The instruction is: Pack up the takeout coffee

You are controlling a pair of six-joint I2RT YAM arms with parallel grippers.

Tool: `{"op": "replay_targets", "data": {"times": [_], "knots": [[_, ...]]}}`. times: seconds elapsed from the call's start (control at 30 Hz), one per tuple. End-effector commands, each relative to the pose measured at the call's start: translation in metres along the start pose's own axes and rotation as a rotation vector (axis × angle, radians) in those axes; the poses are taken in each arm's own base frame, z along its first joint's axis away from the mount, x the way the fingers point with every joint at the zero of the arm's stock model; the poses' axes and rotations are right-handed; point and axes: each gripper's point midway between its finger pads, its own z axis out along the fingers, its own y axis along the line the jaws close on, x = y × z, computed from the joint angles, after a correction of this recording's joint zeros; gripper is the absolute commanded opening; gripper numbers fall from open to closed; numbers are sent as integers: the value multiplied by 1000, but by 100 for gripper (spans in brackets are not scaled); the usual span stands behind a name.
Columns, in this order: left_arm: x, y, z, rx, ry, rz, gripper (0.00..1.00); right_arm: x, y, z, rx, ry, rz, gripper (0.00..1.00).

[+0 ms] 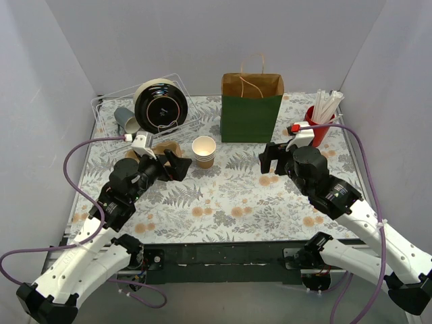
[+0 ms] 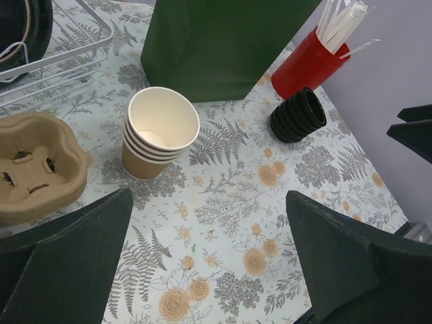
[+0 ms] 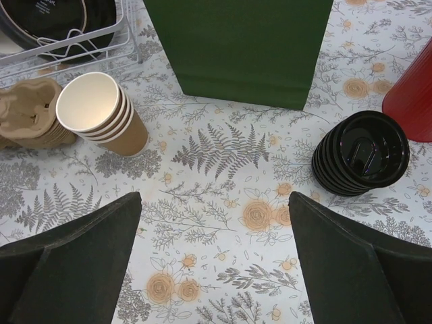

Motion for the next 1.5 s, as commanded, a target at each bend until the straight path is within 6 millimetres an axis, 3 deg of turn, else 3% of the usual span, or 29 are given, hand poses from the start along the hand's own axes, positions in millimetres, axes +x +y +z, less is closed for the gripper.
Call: {"op": "replay_targets", "data": {"times": [0.0, 0.23, 0.3, 0.4, 0.43, 0.47, 0.53, 0.57, 0.63, 0.67, 0.7, 0.83, 1.03, 1.47], "knots": [[-4, 4, -4, -14, -27, 23, 98, -23, 4, -6, -12, -51, 37, 99], [-7, 3, 5, -18, -18, 37, 98, -25, 11, -17, -71, -50, 19, 96], [-16, 7, 10, -61, -24, 54, 97, -20, 14, -16, -98, -46, -4, 93], [-33, 14, 31, -147, 8, 93, 84, -16, 19, -15, -128, -33, -17, 89], [-54, 6, 35, -149, -8, 104, 81, -12, 21, -14, -141, -13, -23, 89], [-41, 16, 56, -194, 57, 115, 78, -11, 22, -14, -145, -5, -27, 88], [-41, 22, 71, -245, 113, 129, 75, -5, 28, -14, -184, 11, -42, 86], [-38, 23, 92, -258, 159, 137, 72, -7, 31, -15, -204, 0, -44, 84], [-20, 31, 106, -295, 259, 147, 67, -3, 39, -18, -260, 1, -53, 79], [-30, 31, 113, -315, 252, 149, 63, -4, 43, -19, -283, -12, -54, 78], [-13, 42, 125, -356, 307, 156, 57, -4, 45, -20, -297, -15, -54, 75], [-3, 53, 136, -406, 350, 159, 52, -4, 50, -26, -344, -28, -61, 70], [29, 70, 143, -459, 449, 167, 49, 0, 53, -27, -368, -25, -71, 69], [50, 80, 149, -466, 504, 184, 38, 7, 57, -22, -383, -1, -78, 69]]}}
